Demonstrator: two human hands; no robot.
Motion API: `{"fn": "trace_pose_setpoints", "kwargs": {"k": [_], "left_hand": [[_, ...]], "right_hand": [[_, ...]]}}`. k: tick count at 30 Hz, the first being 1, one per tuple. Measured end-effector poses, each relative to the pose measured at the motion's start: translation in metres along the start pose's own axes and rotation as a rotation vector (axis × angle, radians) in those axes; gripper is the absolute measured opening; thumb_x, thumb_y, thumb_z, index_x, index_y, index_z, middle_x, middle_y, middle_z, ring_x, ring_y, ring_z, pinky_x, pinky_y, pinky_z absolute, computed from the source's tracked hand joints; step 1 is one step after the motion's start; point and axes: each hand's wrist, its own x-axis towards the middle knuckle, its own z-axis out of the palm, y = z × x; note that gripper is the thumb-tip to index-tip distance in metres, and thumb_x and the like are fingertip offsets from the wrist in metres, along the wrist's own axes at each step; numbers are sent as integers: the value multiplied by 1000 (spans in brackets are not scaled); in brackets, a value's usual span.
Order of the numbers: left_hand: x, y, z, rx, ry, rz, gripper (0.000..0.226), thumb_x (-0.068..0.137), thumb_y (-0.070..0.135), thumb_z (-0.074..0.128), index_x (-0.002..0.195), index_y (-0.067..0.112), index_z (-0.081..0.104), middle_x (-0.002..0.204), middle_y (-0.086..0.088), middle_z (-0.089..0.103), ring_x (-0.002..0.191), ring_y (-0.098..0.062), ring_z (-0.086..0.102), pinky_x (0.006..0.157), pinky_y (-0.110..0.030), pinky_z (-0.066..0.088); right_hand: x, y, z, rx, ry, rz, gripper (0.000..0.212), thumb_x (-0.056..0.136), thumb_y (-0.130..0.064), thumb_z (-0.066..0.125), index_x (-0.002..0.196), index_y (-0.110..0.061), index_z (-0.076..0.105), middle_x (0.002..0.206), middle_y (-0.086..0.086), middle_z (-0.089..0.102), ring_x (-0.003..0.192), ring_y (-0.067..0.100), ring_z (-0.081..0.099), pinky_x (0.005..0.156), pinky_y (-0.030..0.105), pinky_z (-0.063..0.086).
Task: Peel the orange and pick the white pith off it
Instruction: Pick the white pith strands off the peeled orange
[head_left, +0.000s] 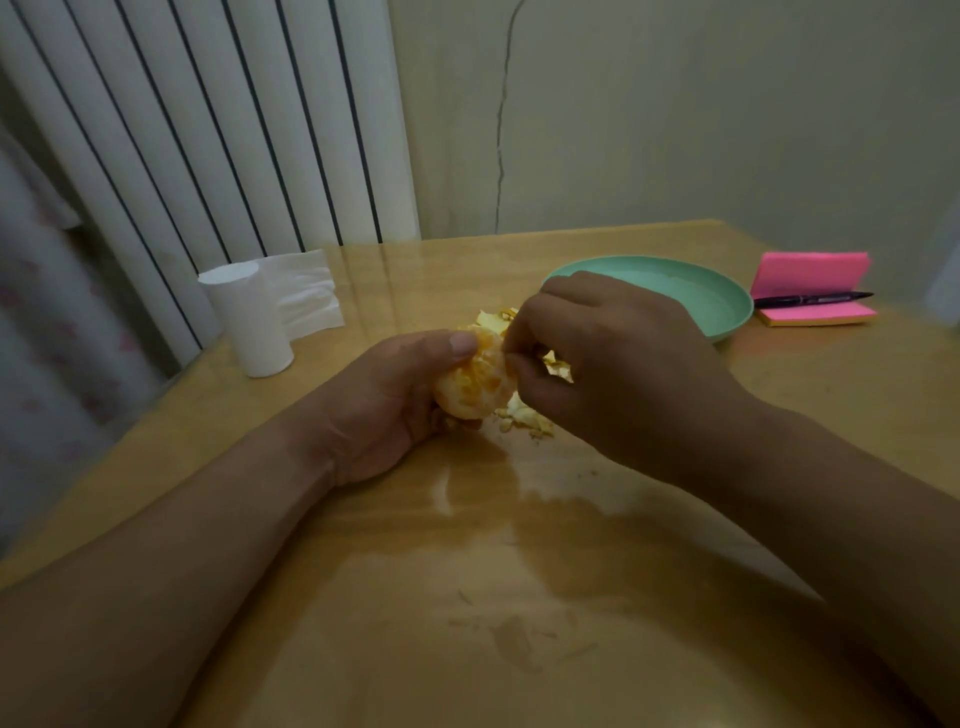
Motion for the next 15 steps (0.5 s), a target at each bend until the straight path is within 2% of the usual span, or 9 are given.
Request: {"fn": "trace_pose_setpoints", "kwargs": {"k": [4, 6, 9, 11, 15], "left_hand": [[-1, -1, 1, -24, -24, -2, 37, 95, 32, 59, 119, 7, 74, 112, -15, 71, 101, -28, 66, 87, -38, 55], [-3, 1, 2, -90, -28, -1, 34, 94, 31, 59, 110, 13, 83, 111, -12, 75, 96, -22, 72, 82, -33, 61], [-4, 3, 1, -180, -12, 9, 33, 95, 34, 60, 108, 15, 84, 111, -14, 75, 89, -22, 72, 74, -28, 62], [-3, 4, -1, -201, 16, 9, 33, 97, 36, 60, 110, 15, 81, 109, -14, 74, 84, -24, 69, 69, -26, 59], [-2, 3, -2, -202, 13, 2, 32, 98, 36, 59, 113, 14, 77, 106, -13, 73, 83, -23, 70, 68, -25, 59]], "right_hand": [[-4, 1, 5, 108, 0, 81, 7, 93, -28, 68, 93, -21, 67, 86, -7, 61, 77, 12, 53, 62, 33, 47], [-7, 5, 10, 203, 14, 167, 6, 95, -27, 67, 94, -22, 66, 86, -11, 61, 77, 10, 55, 66, 35, 51], [-8, 9, 10, 283, 32, 222, 3, 100, -25, 67, 98, -22, 68, 88, -13, 63, 78, 10, 58, 70, 39, 53], [-8, 6, 8, 283, 22, 190, 3, 99, -26, 69, 100, -23, 68, 89, -14, 62, 79, 9, 57, 68, 33, 51], [-9, 1, 8, 242, -29, 154, 9, 97, -32, 73, 101, -25, 69, 89, -16, 57, 79, 5, 52, 66, 24, 41]]}}
